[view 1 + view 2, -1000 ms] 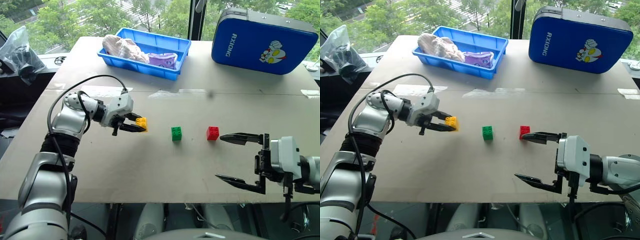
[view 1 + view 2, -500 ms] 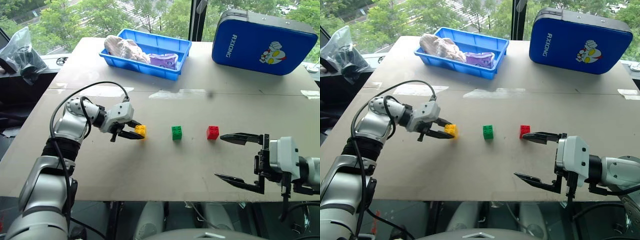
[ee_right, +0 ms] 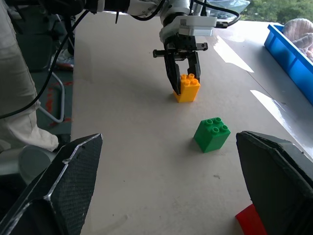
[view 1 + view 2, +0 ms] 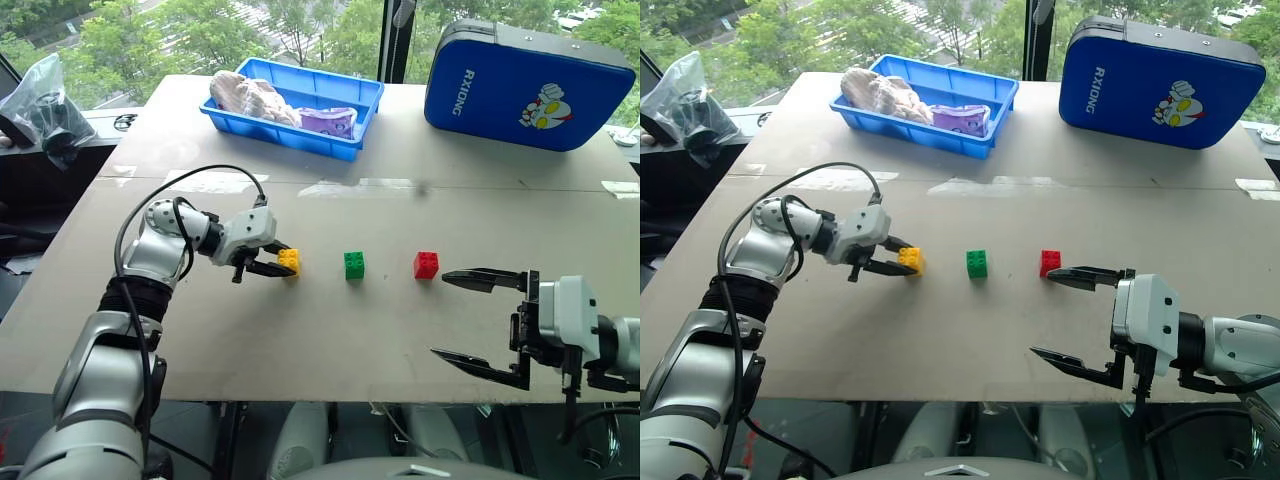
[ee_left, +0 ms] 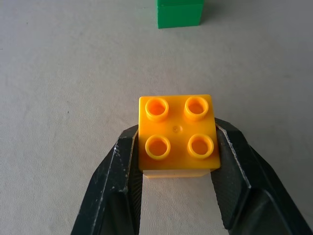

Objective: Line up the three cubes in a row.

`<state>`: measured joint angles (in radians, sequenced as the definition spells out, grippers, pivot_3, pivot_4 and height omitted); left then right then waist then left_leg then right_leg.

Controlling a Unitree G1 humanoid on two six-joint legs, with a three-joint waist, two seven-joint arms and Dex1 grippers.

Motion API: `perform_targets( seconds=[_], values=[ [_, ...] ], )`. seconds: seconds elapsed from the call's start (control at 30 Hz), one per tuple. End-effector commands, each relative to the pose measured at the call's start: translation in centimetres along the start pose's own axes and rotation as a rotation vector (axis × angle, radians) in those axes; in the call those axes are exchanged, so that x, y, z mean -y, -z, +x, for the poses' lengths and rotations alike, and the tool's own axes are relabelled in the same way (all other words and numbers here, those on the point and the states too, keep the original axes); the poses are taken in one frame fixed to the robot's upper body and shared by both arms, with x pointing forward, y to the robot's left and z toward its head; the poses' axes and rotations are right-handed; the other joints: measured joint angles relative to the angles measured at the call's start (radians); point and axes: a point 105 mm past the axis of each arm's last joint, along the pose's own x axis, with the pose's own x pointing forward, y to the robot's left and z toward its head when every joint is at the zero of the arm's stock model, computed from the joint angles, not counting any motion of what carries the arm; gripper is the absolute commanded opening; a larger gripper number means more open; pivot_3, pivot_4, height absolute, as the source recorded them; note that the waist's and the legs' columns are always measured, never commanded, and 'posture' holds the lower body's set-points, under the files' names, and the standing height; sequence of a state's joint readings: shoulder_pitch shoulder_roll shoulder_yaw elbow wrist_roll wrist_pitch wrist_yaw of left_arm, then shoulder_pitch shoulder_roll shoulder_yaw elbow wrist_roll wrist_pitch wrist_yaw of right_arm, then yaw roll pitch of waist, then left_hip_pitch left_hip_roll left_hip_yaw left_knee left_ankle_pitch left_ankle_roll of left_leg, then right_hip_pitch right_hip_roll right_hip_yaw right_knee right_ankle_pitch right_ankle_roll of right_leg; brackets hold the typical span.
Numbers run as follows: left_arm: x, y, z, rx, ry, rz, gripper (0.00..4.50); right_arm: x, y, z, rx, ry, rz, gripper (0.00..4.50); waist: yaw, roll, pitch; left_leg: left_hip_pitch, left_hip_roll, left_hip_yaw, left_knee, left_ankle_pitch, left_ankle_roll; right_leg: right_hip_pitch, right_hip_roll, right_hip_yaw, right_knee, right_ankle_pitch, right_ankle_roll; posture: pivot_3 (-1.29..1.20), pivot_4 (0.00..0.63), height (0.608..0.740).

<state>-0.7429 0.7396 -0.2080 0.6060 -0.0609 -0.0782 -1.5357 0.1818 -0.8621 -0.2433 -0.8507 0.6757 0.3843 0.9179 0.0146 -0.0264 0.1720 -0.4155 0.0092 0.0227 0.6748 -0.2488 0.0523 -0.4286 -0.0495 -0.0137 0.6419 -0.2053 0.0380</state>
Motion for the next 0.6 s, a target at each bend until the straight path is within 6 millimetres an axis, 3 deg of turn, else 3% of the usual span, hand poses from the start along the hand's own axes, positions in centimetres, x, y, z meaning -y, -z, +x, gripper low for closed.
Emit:
perform_targets(
  seconds=[0.03,0.1,0.13,0.23,0.4,0.6],
  values=[
    [-0.7,-0.7,-0.4,0.014,-0.027,0.027,3.07,-0.1,-0.8,-0.2,0.011,0.010,-0.046,4.50,0.000,0.000,0.000,0.000,0.000,0.000,0.000,0.000,0.000,0.000,0.000,0.000,0.000,0.000,0.000,0.00,0.150,0.740],
    [-0.7,-0.8,-0.5,0.017,-0.029,0.026,4.22,-0.1,-0.8,-0.2,0.010,0.012,-0.044,4.50,0.000,0.000,0.000,0.000,0.000,0.000,0.000,0.000,0.000,0.000,0.000,0.000,0.000,0.000,0.000,0.00,0.150,0.740],
    [-0.6,-0.9,-0.7,0.023,-0.031,0.026,4.39,-0.1,-0.7,-0.2,0.009,0.014,-0.040,4.50,0.000,0.000,0.000,0.000,0.000,0.000,0.000,0.000,0.000,0.000,0.000,0.000,0.000,0.000,0.000,0.00,0.150,0.740],
    [-0.1,-1.0,-1.7,0.056,-0.060,-0.012,4.39,-0.1,-0.4,-0.3,0.005,0.040,-0.017,4.50,-0.001,0.000,0.000,0.000,0.000,0.000,0.000,0.000,0.000,0.000,0.000,0.000,0.000,0.000,0.000,0.00,0.150,0.740],
    [2.3,-2.0,-5.0,0.182,-0.296,-0.176,4.39,0.7,2.9,-2.3,-0.108,0.225,0.063,4.50,-0.009,0.000,-0.001,0.001,0.002,0.000,0.000,0.000,0.000,0.000,-0.002,0.001,0.001,0.000,0.000,0.00,0.150,0.740],
    [8.2,-1.7,-5.3,0.256,-0.519,-0.421,4.39,0.7,6.3,-4.9,-0.186,0.352,0.200,4.50,0.001,0.001,-0.001,0.002,0.003,0.000,0.000,0.000,-0.001,0.001,-0.008,0.003,-0.001,-0.004,-0.002,0.00,0.150,0.740]
  ],
)
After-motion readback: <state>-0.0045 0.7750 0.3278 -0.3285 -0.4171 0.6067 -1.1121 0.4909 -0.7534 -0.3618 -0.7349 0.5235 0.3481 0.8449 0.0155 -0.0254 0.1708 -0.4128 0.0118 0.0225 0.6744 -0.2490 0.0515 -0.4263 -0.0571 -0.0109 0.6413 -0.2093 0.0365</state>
